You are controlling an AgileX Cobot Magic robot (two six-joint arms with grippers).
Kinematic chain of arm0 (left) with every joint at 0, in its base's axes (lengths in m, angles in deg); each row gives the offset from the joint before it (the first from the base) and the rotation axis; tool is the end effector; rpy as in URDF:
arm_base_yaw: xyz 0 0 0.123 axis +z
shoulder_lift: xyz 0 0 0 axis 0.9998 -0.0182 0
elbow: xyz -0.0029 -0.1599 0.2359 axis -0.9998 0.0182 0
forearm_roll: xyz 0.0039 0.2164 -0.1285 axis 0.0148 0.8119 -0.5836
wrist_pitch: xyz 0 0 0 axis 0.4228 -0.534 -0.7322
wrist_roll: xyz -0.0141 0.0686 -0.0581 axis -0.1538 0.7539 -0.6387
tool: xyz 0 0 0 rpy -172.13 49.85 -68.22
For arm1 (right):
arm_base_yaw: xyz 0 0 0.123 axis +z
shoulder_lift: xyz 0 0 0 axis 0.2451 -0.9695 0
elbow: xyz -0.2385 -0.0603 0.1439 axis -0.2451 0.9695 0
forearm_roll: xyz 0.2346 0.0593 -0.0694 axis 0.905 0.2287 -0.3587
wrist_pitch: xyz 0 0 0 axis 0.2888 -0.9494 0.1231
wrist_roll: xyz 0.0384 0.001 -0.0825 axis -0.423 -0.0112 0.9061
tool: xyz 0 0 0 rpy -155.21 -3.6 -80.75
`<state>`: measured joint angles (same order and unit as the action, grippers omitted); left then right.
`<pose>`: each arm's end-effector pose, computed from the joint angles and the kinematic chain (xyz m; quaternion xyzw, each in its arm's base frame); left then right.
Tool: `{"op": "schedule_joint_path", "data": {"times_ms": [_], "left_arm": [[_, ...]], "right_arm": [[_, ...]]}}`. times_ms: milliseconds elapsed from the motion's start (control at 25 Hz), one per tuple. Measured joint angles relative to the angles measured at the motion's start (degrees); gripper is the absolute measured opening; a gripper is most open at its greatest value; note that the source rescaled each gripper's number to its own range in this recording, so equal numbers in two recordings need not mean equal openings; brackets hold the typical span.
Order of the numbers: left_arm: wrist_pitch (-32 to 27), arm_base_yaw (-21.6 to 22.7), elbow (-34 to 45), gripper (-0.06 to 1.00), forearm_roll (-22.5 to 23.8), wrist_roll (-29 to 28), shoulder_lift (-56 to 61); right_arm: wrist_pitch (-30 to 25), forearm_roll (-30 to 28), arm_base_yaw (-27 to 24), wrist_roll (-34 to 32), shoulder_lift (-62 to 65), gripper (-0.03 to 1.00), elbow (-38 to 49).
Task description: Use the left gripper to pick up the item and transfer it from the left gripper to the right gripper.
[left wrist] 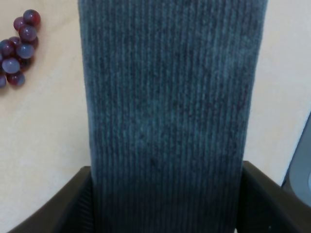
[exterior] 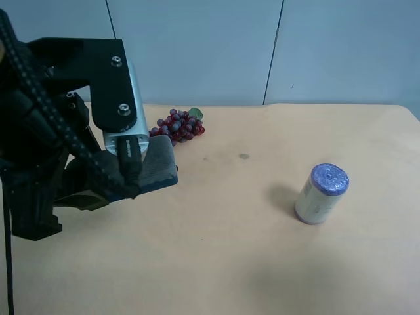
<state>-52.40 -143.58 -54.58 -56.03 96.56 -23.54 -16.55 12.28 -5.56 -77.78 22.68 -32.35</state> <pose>0.1450 -0.1837 0.3212 0.5947 0.7775 0.0059 0.2045 -0.0071 0.0055 0.2779 -0.0945 0.8479 0.0627 0.5178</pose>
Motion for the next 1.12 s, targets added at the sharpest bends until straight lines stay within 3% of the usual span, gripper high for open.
{"op": "schedule_joint_path", "data": {"times_ms": [680,840,960,1120], "left_arm": [[0.17,-0.07,0.00,0.00,0.06,4.69,0.00],[0.22,-0.07,0.00,0.00,0.06,4.84,0.00],[0.26,-0.07,0.00,0.00,0.06,4.84,0.00],[0.26,-0.07,0.00,0.00,0.06,4.89,0.00]], "right_arm": [[0.25,2.25,0.00,-0.31,0.00,1.00,0.00],[2.36,7.22,0.00,-2.45,-2.41,1.00,-0.84],[6.86,12.38,0.00,-3.23,-9.05,1.00,-2.26],[11.44,23.20,0.00,1.95,-20.71,1.00,-2.59]]}}
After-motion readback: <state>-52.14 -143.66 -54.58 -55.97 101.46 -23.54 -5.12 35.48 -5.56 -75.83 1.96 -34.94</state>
